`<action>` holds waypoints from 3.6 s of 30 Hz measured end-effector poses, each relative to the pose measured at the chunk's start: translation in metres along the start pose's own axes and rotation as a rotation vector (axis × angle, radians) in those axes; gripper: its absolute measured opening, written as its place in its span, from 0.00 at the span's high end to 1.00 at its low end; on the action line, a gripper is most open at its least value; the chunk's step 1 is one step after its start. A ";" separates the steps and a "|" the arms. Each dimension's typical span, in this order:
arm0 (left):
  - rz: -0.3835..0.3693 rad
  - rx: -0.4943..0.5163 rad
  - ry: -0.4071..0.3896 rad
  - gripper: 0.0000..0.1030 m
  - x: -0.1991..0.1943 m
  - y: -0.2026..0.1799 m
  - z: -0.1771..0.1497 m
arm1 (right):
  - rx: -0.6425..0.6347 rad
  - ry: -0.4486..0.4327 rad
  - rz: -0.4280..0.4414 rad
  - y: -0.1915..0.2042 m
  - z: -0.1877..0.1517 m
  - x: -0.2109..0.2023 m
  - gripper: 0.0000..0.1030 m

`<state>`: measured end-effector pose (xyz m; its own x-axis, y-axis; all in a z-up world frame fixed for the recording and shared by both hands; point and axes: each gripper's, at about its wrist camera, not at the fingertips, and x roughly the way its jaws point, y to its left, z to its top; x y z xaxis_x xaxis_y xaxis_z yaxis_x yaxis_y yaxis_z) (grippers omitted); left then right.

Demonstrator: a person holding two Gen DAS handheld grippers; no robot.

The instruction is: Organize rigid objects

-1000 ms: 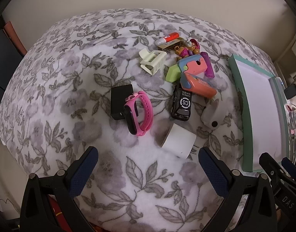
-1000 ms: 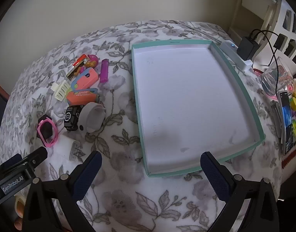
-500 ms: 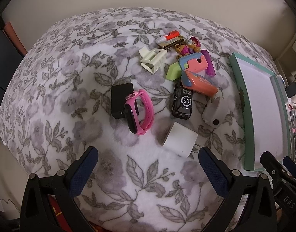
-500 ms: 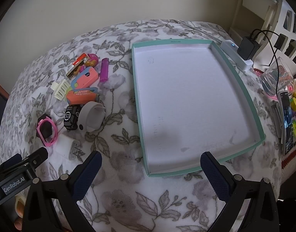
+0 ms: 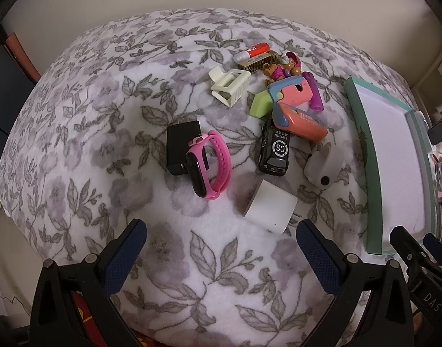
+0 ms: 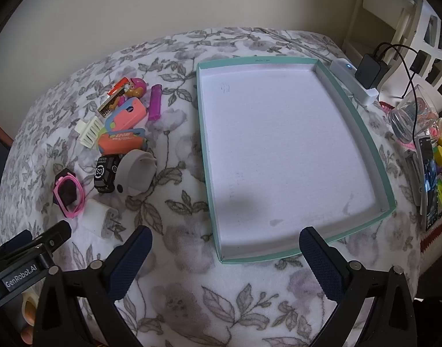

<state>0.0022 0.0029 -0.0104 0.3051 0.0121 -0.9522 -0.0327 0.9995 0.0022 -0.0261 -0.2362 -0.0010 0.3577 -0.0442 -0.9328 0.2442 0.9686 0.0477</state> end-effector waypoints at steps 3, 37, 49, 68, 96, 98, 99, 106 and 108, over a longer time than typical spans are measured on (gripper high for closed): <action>0.001 0.000 0.002 0.00 0.000 0.001 0.000 | 0.000 0.000 0.000 0.000 0.000 0.000 0.00; -0.012 -0.035 0.015 0.00 0.003 0.008 0.004 | -0.020 0.006 0.013 0.008 0.000 0.005 0.00; 0.035 -0.209 0.044 0.00 0.027 0.062 0.023 | -0.127 0.029 0.147 0.078 0.006 0.028 0.00; -0.002 -0.266 0.064 0.00 0.059 0.072 0.041 | -0.170 0.106 0.156 0.128 0.000 0.071 0.00; -0.072 -0.154 0.122 0.83 0.083 0.030 0.046 | -0.094 0.116 0.195 0.137 0.016 0.094 0.35; -0.077 -0.160 0.116 0.84 0.081 0.030 0.045 | -0.086 0.117 0.199 0.132 0.015 0.092 0.35; -0.076 -0.161 0.109 0.86 0.078 0.030 0.045 | -0.082 0.118 0.204 0.131 0.017 0.091 0.36; -0.075 -0.127 0.036 0.86 0.051 0.021 0.054 | -0.065 0.107 0.233 0.112 0.015 0.075 0.36; -0.080 -0.122 0.010 0.86 0.043 0.018 0.056 | -0.058 0.102 0.245 0.109 0.016 0.070 0.36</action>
<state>0.0682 0.0228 -0.0340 0.3023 -0.0687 -0.9507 -0.1238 0.9861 -0.1107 0.0398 -0.1377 -0.0553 0.3065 0.2153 -0.9272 0.1084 0.9599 0.2587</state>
